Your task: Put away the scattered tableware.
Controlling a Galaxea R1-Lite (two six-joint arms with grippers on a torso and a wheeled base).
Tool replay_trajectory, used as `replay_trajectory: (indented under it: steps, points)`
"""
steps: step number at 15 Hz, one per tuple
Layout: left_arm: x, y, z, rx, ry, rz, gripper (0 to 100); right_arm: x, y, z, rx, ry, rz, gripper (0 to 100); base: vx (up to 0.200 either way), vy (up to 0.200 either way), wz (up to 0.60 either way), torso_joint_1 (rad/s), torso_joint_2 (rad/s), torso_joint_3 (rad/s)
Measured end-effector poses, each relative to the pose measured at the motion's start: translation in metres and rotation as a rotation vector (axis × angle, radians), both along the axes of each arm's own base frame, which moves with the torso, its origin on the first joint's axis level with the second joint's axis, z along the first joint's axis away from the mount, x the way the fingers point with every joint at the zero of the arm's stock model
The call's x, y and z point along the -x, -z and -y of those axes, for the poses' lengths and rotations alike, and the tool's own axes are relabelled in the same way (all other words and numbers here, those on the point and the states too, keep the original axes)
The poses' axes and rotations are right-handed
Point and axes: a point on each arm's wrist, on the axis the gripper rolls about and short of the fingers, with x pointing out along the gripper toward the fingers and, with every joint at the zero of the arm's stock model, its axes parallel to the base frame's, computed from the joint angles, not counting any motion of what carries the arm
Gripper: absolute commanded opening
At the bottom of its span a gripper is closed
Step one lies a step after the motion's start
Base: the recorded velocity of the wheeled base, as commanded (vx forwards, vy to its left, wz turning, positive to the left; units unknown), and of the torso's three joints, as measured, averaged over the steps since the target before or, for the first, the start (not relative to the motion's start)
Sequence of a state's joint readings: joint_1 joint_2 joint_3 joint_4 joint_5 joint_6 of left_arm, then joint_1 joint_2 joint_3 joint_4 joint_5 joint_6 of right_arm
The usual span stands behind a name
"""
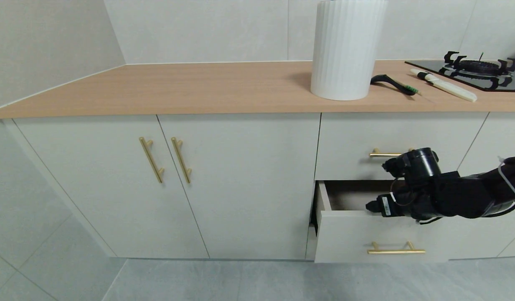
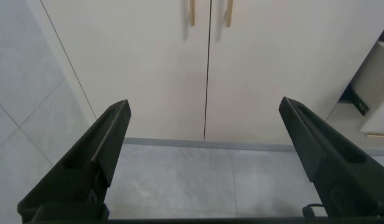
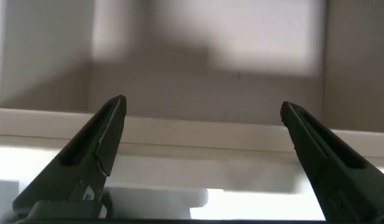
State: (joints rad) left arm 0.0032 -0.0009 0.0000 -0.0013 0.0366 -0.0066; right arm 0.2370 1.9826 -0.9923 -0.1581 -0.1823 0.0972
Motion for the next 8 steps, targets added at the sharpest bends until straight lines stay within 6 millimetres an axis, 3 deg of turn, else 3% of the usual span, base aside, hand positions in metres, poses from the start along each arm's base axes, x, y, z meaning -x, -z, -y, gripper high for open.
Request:
replay_trajectory:
  steps: [6, 8]
  points:
    - [0.0, 0.0, 0.0, 0.0, 0.0, 0.0, 100, 0.035, -0.022, 0.007, 0.113, -0.073, -0.273, 100, 0.0, 0.0, 0.0, 0.0, 0.0, 0.0]
    - [0.0, 0.0, 0.0, 0.0, 0.0, 0.0, 100, 0.04, -0.027, 0.005, 0.131, -0.103, -0.285, 100, 0.0, 0.0, 0.0, 0.0, 0.0, 0.0]
